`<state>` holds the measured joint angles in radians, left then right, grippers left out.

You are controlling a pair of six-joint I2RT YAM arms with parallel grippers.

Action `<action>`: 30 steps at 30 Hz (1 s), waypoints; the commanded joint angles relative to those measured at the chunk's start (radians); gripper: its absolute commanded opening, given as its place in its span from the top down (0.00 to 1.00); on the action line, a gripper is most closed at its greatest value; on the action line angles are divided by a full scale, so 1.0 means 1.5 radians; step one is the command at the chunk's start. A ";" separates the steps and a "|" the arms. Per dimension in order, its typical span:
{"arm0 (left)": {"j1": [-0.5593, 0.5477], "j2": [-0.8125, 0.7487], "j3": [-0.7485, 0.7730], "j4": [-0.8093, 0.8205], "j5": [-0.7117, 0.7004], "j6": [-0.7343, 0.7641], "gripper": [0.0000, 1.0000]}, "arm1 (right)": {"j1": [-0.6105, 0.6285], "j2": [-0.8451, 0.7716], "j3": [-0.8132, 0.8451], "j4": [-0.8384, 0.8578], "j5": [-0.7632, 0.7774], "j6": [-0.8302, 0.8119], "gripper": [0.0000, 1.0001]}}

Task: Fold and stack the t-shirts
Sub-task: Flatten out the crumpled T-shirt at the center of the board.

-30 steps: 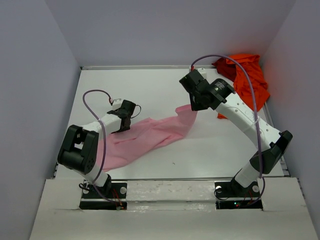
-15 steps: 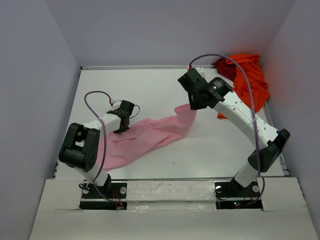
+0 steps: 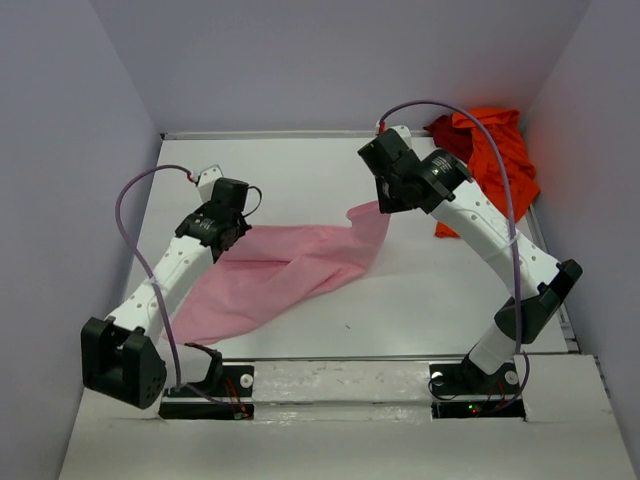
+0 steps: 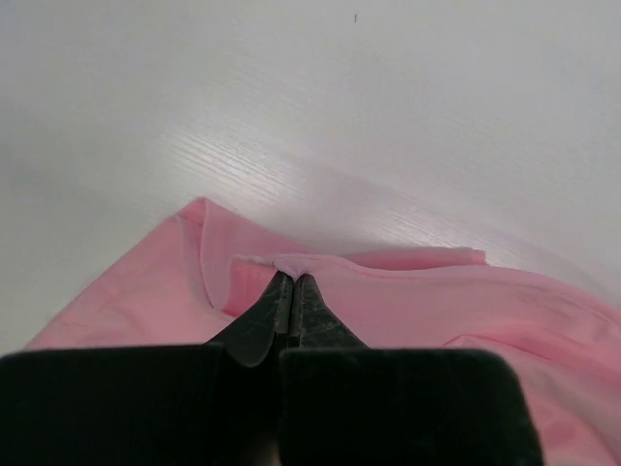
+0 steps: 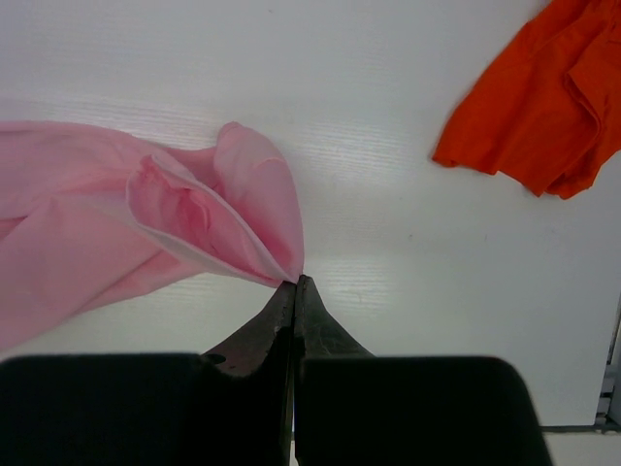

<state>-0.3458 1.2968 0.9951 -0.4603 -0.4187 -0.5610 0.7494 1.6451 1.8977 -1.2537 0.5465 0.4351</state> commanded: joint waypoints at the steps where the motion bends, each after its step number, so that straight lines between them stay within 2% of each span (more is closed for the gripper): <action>1: -0.002 -0.080 0.041 -0.053 -0.002 -0.033 1.00 | 0.004 0.004 0.053 0.021 -0.015 -0.021 1.00; 7: -0.016 -0.096 0.216 -0.088 0.007 0.022 1.00 | 0.004 0.005 0.068 0.041 0.006 0.002 1.00; 10: -0.047 -0.063 0.397 -0.181 -0.039 0.046 1.00 | -0.003 -0.009 0.083 0.068 0.039 -0.007 1.00; 15: -0.070 -0.022 0.599 -0.273 -0.088 0.085 1.00 | -0.016 -0.029 0.117 0.100 0.110 -0.024 1.00; 20: -0.069 -0.034 0.667 -0.293 -0.124 0.103 1.00 | -0.030 -0.038 0.154 0.125 0.149 -0.048 1.00; 24: -0.069 -0.050 0.645 -0.297 -0.127 0.089 1.00 | -0.042 -0.032 0.199 0.131 0.207 -0.062 1.00; 30: -0.070 -0.062 0.634 -0.262 -0.141 0.114 1.00 | -0.049 -0.071 0.226 0.244 0.279 -0.158 1.00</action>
<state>-0.4500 1.2152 1.9430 -0.8928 -0.5953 -0.4351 0.6865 1.6070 2.1834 -1.0462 0.8486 0.2985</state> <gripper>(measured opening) 0.014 0.009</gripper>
